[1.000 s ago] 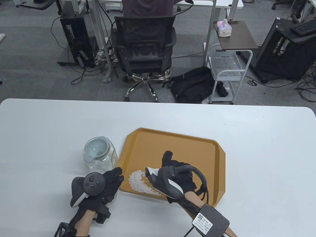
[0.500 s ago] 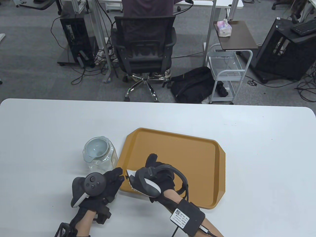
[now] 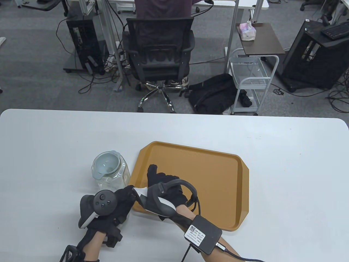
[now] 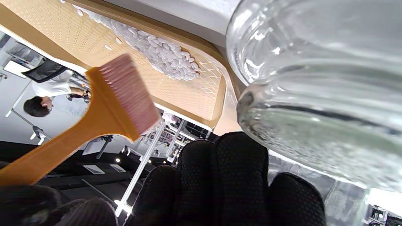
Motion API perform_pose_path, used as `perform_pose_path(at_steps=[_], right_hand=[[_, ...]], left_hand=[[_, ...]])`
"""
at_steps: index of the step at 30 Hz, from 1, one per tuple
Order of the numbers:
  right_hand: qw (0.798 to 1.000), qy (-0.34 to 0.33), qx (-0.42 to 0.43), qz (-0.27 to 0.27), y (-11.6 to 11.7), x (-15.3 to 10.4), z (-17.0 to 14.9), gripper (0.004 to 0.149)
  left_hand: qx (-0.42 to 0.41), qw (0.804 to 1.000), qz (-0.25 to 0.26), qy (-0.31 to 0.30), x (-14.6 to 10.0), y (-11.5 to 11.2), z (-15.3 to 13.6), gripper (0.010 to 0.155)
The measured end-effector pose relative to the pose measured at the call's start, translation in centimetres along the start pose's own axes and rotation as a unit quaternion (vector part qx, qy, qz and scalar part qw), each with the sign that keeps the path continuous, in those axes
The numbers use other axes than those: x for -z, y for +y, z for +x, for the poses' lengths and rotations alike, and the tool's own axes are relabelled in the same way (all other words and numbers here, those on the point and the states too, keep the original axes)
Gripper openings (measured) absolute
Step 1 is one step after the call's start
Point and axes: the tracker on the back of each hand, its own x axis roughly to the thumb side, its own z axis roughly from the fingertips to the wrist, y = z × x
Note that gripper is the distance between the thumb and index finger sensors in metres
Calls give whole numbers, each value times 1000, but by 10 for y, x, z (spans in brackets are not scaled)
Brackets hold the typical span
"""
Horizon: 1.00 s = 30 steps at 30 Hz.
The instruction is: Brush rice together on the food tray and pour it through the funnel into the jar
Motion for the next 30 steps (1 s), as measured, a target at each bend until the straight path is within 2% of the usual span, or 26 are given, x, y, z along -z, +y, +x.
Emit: perform_pose_path(at_steps=[6,10,12,14,15,18,30], right_hand=[[997,10,-68,21,-10,-26,-32,63],[988,21,-138,69,1,-34,-38,62],[980,30,-156,115,13,-34,-37,59],[978,37,-147,141,24,-30,-33,58],[980,42,-150,123,23,-27,-30,58],[981,44,-139,128,22,-17,-21,58],[992,32,-71,95,18,32,30,56]], left_hand=[[2,1000,3,-5,-1,-1,2,59],[2,1000,6,-9,-1,-1,3,59],[2,1000,6,-11,-1,-2,4,59],[2,1000,4,-10,-1,-2,4,59],[3,1000,4,-10,-1,-2,4,59],[1,1000,4,-8,-2,-2,3,59],[2,1000,6,-6,-1,0,1,59]])
